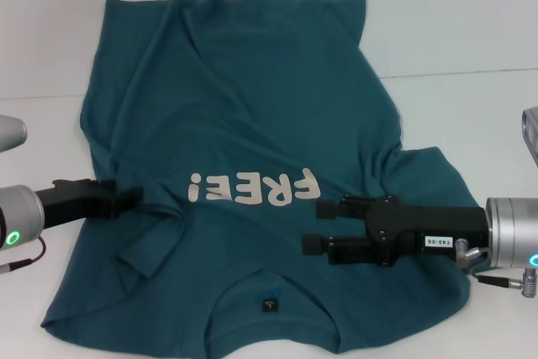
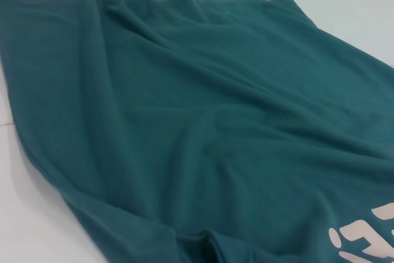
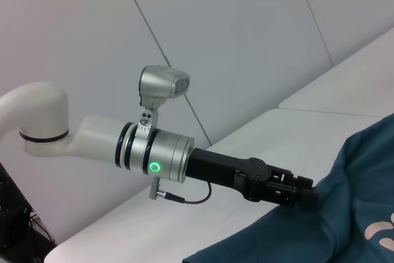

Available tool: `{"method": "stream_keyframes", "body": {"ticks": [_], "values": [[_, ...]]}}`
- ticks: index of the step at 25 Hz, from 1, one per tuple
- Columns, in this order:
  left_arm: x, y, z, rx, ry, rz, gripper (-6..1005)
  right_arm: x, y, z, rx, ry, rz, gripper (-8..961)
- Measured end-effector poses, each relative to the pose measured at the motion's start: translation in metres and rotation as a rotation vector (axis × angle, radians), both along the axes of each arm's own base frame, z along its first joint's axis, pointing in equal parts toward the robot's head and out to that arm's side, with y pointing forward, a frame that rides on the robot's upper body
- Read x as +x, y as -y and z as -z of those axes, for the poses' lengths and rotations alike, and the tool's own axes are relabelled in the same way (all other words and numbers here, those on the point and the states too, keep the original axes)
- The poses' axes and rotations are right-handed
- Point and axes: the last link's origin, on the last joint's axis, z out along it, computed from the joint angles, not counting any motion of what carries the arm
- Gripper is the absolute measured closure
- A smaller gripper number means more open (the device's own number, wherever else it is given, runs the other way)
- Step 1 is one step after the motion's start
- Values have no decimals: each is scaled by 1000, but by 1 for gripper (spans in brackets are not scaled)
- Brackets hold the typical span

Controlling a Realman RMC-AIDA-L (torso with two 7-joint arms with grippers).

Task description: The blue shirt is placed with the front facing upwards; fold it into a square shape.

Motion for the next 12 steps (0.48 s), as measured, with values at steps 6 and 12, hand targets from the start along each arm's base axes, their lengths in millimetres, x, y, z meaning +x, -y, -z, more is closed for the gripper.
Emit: {"method": "stream_keyframes", "body": {"ticks": [6,12], "values": [[-1,0,3,-22,-42,-1,510,0,0,0,0,0,1,70],[-1,-2,3,-21,-71,-32,609,-1,0,-1,4,-6,0,70]]}}
